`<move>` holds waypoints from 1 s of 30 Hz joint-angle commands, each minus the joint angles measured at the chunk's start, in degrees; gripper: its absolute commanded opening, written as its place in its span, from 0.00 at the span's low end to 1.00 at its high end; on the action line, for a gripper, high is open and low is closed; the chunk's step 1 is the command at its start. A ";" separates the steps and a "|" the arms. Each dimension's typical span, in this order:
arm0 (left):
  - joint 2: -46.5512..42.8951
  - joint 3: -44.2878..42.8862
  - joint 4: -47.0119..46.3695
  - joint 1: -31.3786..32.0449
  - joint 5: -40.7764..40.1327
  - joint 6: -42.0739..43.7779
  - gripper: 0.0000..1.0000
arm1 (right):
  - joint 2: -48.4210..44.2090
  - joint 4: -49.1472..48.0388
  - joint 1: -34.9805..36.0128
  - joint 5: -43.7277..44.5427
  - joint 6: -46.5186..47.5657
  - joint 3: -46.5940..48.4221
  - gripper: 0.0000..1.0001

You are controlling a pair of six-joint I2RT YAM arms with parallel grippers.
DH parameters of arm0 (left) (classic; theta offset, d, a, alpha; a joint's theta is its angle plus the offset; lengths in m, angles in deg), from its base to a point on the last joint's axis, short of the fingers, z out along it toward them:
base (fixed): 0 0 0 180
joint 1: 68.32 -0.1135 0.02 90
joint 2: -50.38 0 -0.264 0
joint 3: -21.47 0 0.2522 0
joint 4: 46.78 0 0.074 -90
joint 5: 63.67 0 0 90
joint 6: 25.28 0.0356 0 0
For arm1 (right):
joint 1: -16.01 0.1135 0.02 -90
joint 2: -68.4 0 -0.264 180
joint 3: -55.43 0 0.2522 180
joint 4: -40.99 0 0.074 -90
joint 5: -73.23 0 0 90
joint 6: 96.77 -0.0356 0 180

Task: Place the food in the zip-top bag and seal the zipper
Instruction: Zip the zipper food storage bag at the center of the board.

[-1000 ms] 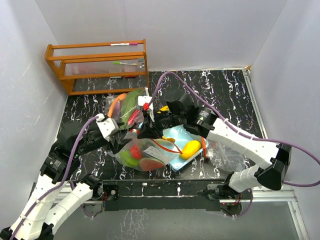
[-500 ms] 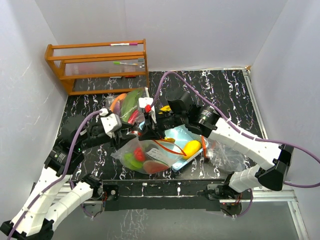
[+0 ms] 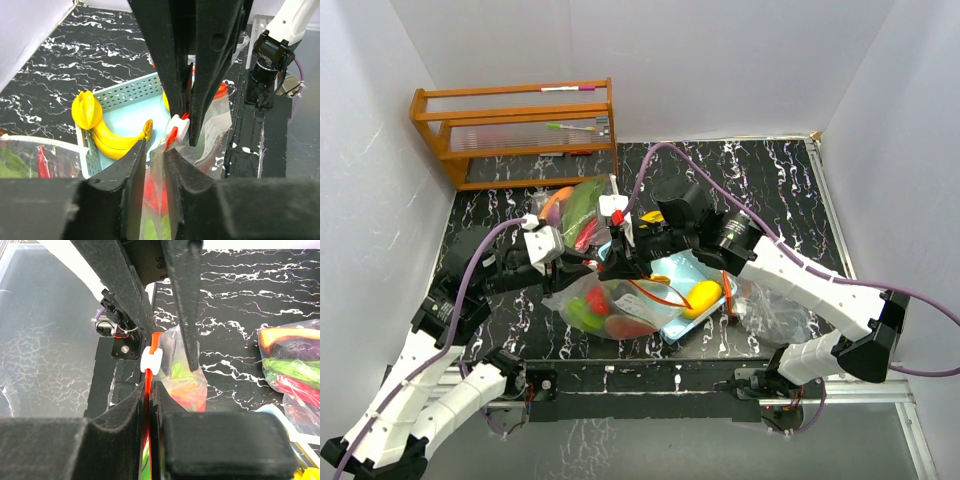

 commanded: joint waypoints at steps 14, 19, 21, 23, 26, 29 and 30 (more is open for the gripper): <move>-3.82 0.23 -3.82 -0.15 4.80 2.26 0.00 | -1.99 -2.31 -0.01 2.43 -0.23 1.85 0.15; -2.24 -0.20 -3.21 -0.14 8.22 1.96 0.00 | -2.30 -3.17 -0.01 3.16 -0.94 1.35 0.15; -1.06 -0.95 -2.00 -0.12 8.19 2.26 0.00 | -1.88 -2.78 -0.05 2.80 -1.12 1.85 0.18; -0.16 -1.92 0.06 -0.14 8.95 3.18 0.00 | -1.44 -2.33 -0.01 2.62 -1.31 2.37 0.17; 0.13 -2.87 1.02 -0.15 8.29 3.12 0.01 | -1.19 -1.80 -0.01 3.02 -1.74 2.93 0.10; -0.18 -3.29 1.48 -0.14 8.28 3.37 0.11 | -1.37 -1.89 -0.02 3.79 -2.26 3.12 0.08; -0.23 -3.47 1.73 -0.14 8.36 3.45 0.17 | -1.46 -1.93 -0.01 3.60 -2.36 3.20 0.08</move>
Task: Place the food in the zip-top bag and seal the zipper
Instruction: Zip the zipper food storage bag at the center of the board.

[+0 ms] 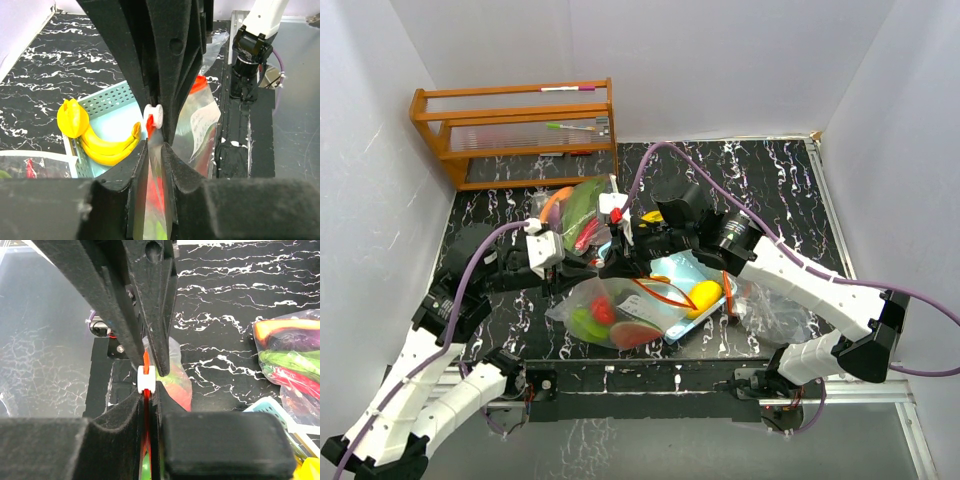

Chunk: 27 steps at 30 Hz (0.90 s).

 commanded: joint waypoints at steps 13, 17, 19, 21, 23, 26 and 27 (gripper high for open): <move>-0.30 -3.50 2.76 -0.15 0.70 1.28 0.77 | -2.67 -3.11 -0.03 0.81 -2.05 2.84 0.08; 0.83 -2.67 0.11 -0.12 1.58 0.16 0.75 | -2.47 -2.85 -0.04 0.45 -1.82 2.95 0.08; 1.06 -2.57 -1.18 -0.10 1.30 -0.39 0.73 | -2.47 -2.73 -0.07 0.29 -1.64 2.87 0.08; 1.21 -2.40 -2.54 -0.10 0.82 -1.23 0.72 | -2.54 -2.82 -0.03 0.42 -1.59 2.78 0.08; 1.44 -2.08 -3.65 -0.10 0.67 -1.83 0.66 | -2.47 -2.84 -0.03 0.26 -1.53 2.78 0.08; 2.10 -1.85 -3.85 -0.10 1.05 -1.84 0.50 | -2.47 -2.91 -0.03 0.25 -1.50 2.69 0.08; 2.38 -1.92 -3.52 -0.10 1.21 -1.78 0.44 | -2.56 -2.98 -0.03 0.25 -1.50 2.64 0.08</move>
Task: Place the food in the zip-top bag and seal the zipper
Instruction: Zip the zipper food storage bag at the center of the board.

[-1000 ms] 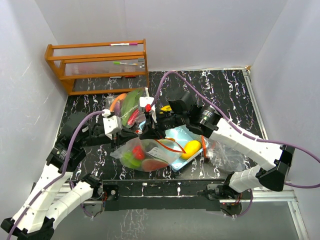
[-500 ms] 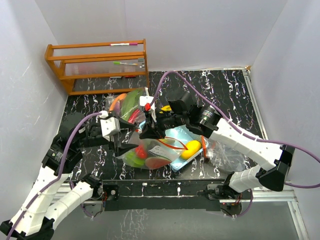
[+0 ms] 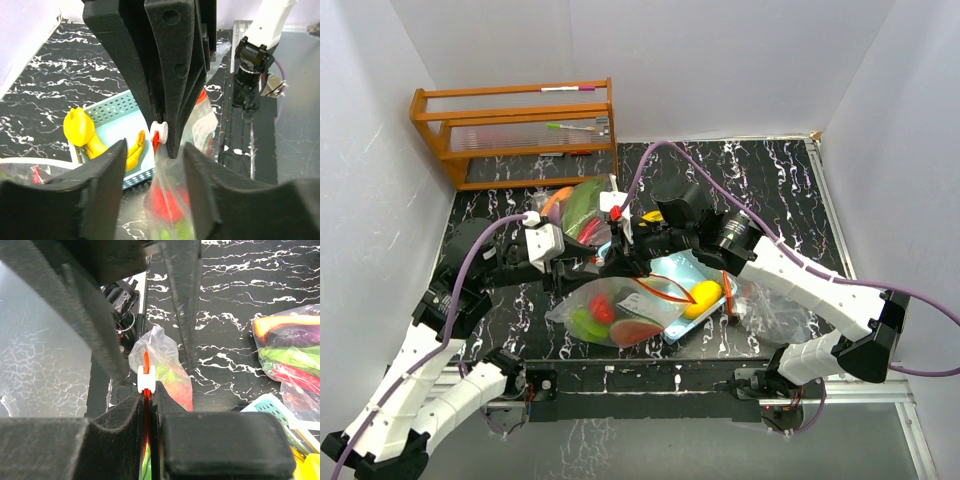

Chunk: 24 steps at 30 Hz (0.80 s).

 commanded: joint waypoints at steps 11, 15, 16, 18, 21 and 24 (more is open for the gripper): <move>1.24 -0.34 -0.56 -0.10 3.32 0.43 0.00 | -2.74 -3.02 -0.03 -0.24 -0.08 1.99 0.08; 0.78 -0.17 0.25 -0.14 4.55 1.50 0.00 | -2.73 -3.12 -0.03 -0.06 -0.16 1.96 0.08; 0.74 -0.20 0.41 -0.10 4.84 1.63 0.00 | -2.74 -3.07 -0.05 -0.06 -0.16 2.04 0.08; 0.57 0.05 0.24 -0.17 4.72 1.62 0.00 | -2.65 -3.06 -0.05 0.16 -0.17 2.14 0.08; 0.03 0.54 -0.19 -0.16 0.88 1.03 0.00 | -3.22 -3.16 -0.05 1.96 0.05 1.52 0.23; -0.69 0.92 0.10 -0.12 -1.90 1.69 0.00 | -4.85 -3.34 -0.03 3.87 0.80 -0.04 0.45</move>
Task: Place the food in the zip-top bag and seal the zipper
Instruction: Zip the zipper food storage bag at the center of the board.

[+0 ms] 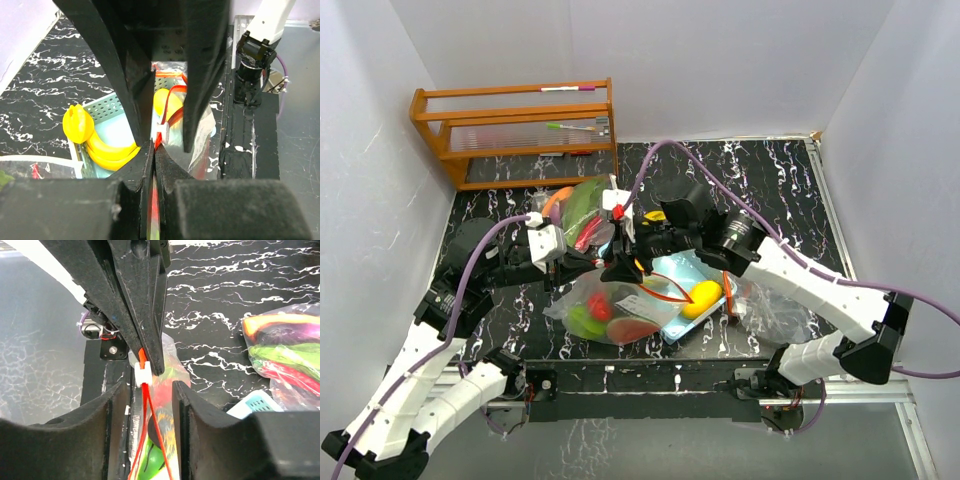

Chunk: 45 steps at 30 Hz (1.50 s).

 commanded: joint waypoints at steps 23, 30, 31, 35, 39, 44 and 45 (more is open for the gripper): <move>-1.44 1.38 -0.48 -0.03 -5.44 0.04 0.00 | -0.81 -6.33 0.30 0.59 -0.51 3.02 0.59; -1.67 1.28 -0.01 -0.04 -5.91 0.33 0.00 | -2.04 -8.75 0.30 0.93 -0.90 1.77 0.50; -1.66 1.36 -0.02 -0.03 -5.92 0.31 0.00 | -2.00 -8.97 0.30 0.79 -1.06 1.74 0.49; -1.97 1.42 -0.32 -0.08 -5.86 0.07 0.00 | -1.56 -8.67 0.29 0.89 -1.02 1.76 0.49; -2.10 1.12 0.34 -0.03 -5.89 0.22 0.00 | -1.39 -8.79 0.28 0.79 -1.07 1.57 0.39; -2.23 0.86 0.34 -0.03 -5.64 0.23 0.00 | -1.03 -8.83 0.30 1.76 -1.23 1.53 0.37; -2.23 0.78 0.29 -0.03 -5.72 0.18 0.00 | -1.03 -8.94 0.29 2.21 -1.27 1.40 0.38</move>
